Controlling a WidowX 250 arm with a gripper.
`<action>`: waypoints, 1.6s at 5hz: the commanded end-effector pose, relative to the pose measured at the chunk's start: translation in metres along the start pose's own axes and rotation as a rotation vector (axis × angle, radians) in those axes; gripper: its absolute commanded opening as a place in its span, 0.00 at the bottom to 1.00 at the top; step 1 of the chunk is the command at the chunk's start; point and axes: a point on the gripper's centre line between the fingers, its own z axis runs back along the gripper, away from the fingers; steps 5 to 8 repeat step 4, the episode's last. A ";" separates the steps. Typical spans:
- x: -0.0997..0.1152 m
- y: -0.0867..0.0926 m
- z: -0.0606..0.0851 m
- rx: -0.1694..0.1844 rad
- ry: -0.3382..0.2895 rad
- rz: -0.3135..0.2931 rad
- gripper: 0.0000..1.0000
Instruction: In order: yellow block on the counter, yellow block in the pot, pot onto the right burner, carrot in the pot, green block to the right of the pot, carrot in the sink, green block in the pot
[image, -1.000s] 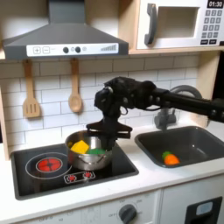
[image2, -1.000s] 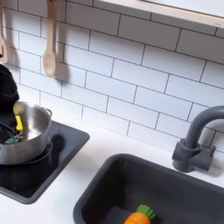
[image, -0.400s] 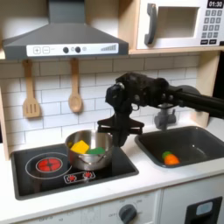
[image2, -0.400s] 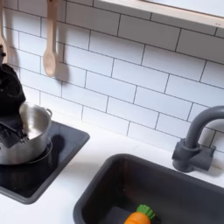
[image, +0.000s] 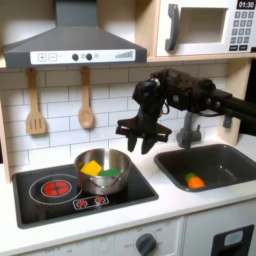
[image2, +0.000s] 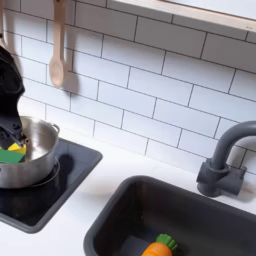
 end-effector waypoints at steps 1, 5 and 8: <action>0.005 -0.014 0.024 -0.024 -0.043 -0.007 1.00; 0.003 -0.018 0.029 -0.058 -0.047 0.003 1.00; 0.003 -0.018 0.029 -0.058 -0.047 0.003 1.00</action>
